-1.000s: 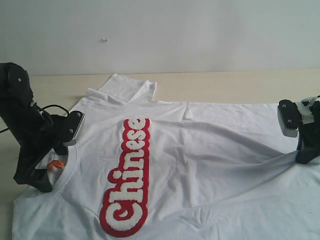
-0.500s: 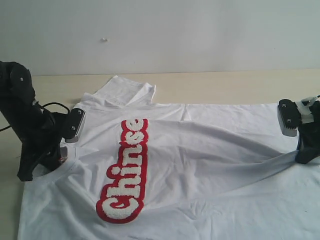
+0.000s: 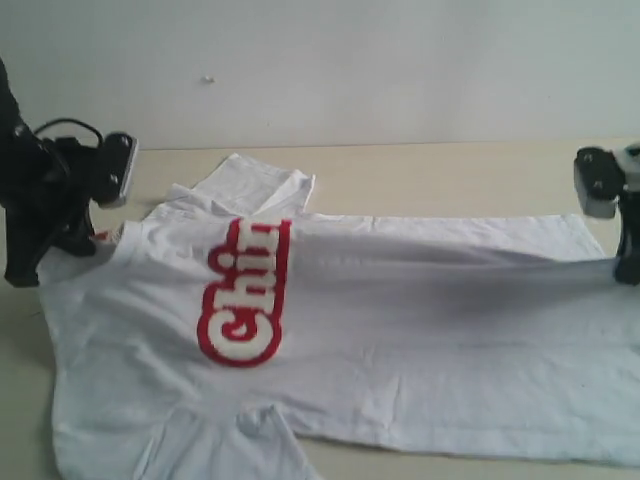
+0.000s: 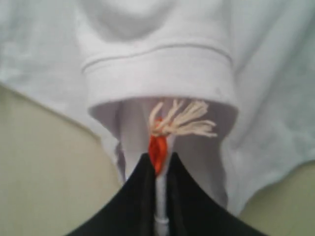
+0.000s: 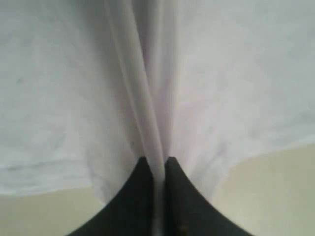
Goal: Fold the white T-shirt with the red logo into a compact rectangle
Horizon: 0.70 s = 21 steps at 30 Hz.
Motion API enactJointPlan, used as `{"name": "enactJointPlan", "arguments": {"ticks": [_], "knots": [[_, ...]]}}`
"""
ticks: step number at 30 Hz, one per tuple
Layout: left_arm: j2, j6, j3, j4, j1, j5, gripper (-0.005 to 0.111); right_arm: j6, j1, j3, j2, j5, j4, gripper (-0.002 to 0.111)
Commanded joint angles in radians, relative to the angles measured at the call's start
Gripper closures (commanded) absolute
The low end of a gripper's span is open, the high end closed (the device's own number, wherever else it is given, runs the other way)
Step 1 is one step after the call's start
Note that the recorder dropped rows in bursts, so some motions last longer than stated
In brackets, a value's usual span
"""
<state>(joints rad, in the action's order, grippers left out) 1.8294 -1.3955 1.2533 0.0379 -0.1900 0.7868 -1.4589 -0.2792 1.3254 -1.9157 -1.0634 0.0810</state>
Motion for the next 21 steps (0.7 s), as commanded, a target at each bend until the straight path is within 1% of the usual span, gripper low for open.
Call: {"name": "enactJointPlan", "arguments": {"ticks": [1, 4, 7, 9, 12, 14, 16, 21], "knots": [[-0.124, 0.037, 0.015, 0.007, 0.047, 0.015, 0.107, 0.049, -0.005, 0.081, 0.13, -0.063, -0.031, 0.108], [-0.197, 0.039, 0.015, 0.057, 0.082, 0.011, 0.107, 0.041, -0.005, 0.081, 0.202, -0.045, 0.021, 0.108], [-0.256, 0.018, 0.015, 0.114, 0.113, -0.002, 0.107, 0.004, -0.005, 0.081, 0.264, -0.051, -0.012, 0.108], [-0.273, -0.015, 0.015, 0.187, 0.131, -0.003, 0.107, 0.004, -0.005, 0.081, 0.294, -0.053, -0.045, 0.108], [-0.287, -0.061, 0.013, 0.251, 0.134, -0.003, 0.107, 0.033, -0.005, 0.081, 0.315, -0.053, -0.041, 0.108], [-0.303, -0.059, 0.013, 0.266, 0.132, 0.003, 0.107, 0.033, -0.005, 0.083, 0.332, -0.046, 0.005, 0.108], [-0.321, -0.032, 0.013, 0.27, 0.132, 0.015, 0.107, 0.033, -0.005, 0.097, 0.35, -0.054, 0.058, 0.108], [-0.399, 0.01, 0.013, 0.335, 0.13, 0.043, 0.107, 0.029, -0.001, 0.108, 0.418, -0.087, 0.058, 0.108]]}}
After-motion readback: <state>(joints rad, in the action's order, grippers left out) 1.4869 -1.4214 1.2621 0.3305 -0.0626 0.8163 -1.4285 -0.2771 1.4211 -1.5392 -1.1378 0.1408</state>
